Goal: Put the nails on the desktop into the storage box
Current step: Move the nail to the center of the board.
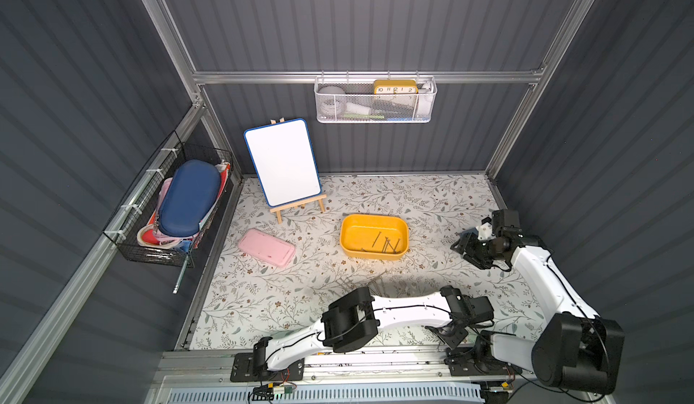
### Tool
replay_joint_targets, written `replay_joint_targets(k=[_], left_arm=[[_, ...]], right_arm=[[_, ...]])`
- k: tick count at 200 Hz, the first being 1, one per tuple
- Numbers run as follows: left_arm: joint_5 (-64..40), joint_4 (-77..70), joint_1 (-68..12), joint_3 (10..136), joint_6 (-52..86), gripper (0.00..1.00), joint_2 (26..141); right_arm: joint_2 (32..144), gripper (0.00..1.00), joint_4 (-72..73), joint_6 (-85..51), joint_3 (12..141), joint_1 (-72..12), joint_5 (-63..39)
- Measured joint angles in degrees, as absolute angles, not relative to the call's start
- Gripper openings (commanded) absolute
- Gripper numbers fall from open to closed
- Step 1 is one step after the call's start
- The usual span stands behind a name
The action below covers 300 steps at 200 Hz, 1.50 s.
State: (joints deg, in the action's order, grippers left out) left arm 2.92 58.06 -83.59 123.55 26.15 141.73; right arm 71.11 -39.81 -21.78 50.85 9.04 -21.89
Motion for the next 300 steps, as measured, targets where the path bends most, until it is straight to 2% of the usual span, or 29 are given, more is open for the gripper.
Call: replay_joint_targets(k=[42,113,148,196,211,248,286,300], left_arm=[[1.89,54.22,-79.68,116.46,22.79,0.01,137.93],[15.07,55.24,-66.3,122.15,10.87,0.0,141.62],[20.64,53.65,-67.05,121.71,3.81,0.0,142.06],[26.02,45.17,-71.72,111.96,-5.02,0.0,137.49],[26.06,43.59,-73.12,110.48,-6.33,0.04,136.62],[24.45,40.88,-74.35,107.96,-8.29,0.31,134.61],[22.28,40.91,-74.28,107.11,-8.56,0.45,133.16],[21.98,42.11,-74.39,106.96,-7.42,0.55,132.6]], right_arm=[[71.31,0.59,-39.81,-21.78,50.85,8.99,-21.87],[71.92,0.58,-39.83,-21.78,50.85,9.02,-21.82],[72.1,0.59,-39.86,-21.78,50.87,8.99,-21.8],[72.1,0.59,-39.86,-21.8,50.87,8.99,-21.78],[72.1,0.59,-39.83,-21.82,50.87,8.99,-21.85],[72.2,0.6,-39.86,-21.82,50.87,8.99,-21.87],[72.2,0.62,-40.12,-21.61,50.87,8.99,-21.87],[72.2,0.62,-40.4,-21.23,50.87,8.93,-21.96]])
